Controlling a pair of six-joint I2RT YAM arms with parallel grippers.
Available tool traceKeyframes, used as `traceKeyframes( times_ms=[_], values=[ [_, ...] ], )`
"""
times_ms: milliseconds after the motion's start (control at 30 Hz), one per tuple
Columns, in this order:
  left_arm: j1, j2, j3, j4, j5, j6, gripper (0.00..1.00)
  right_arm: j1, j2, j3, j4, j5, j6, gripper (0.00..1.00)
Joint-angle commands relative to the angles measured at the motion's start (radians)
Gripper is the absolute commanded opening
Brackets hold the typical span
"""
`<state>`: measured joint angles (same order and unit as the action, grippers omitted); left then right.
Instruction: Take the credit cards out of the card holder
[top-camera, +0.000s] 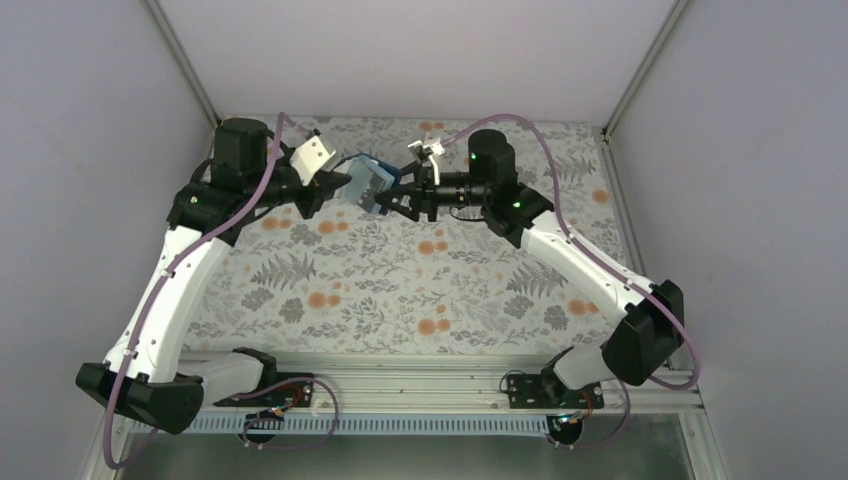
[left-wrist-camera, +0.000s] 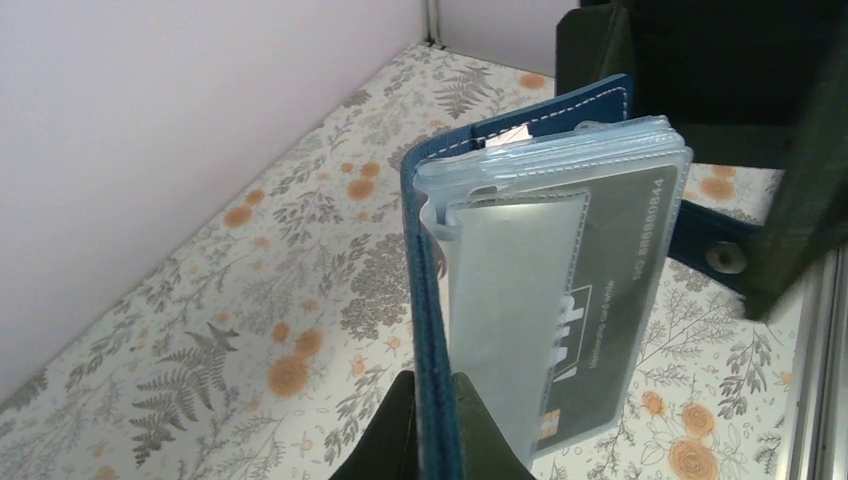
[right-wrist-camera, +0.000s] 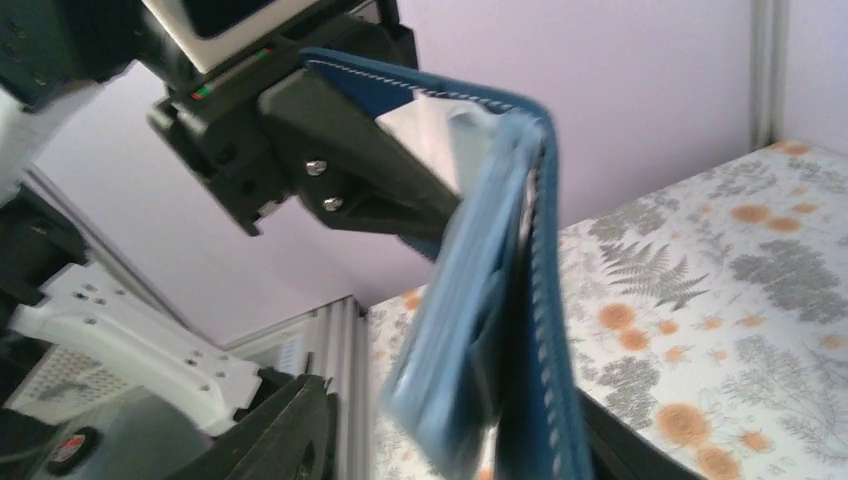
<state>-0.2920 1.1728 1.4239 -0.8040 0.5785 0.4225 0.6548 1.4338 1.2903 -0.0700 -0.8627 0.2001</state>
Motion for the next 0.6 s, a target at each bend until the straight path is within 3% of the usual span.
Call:
traceKeyframes(
  times_ms=[0, 100, 133, 267, 367, 400, 500, 567],
  values=[
    [0.006, -0.013, 0.032, -0.004, 0.071, -0.020, 0.02, 0.009, 0.039, 0.008, 0.113, 0.071, 0.089, 0.43],
    [0.017, -0.018, 0.036, -0.010, 0.089, -0.019, 0.02, 0.009, 0.038, 0.012, 0.117, 0.070, 0.088, 0.11],
    [0.023, -0.020, 0.036, -0.011, 0.097, -0.022, 0.02, 0.009, 0.034, 0.008, 0.113, 0.072, 0.085, 0.05],
    [0.054, -0.034, 0.032, 0.002, 0.091, -0.040, 0.06, -0.008, 0.013, 0.002, 0.034, 0.157, 0.081, 0.04],
    [0.060, -0.032, 0.020, 0.022, -0.058, -0.048, 0.69, -0.031, 0.039, 0.062, -0.199, 0.400, 0.105, 0.04],
    [0.060, -0.031, 0.014, 0.029, -0.113, -0.043, 0.78, -0.034, 0.058, 0.091, -0.283, 0.515, 0.116, 0.04],
    [0.060, -0.027, -0.008, 0.039, -0.189, -0.013, 0.78, -0.033, 0.118, 0.170, -0.493, 0.917, 0.145, 0.04],
    [0.058, -0.018, -0.024, 0.034, -0.158, 0.003, 0.76, -0.029, 0.159, 0.197, -0.563, 1.074, 0.157, 0.04]
  ],
)
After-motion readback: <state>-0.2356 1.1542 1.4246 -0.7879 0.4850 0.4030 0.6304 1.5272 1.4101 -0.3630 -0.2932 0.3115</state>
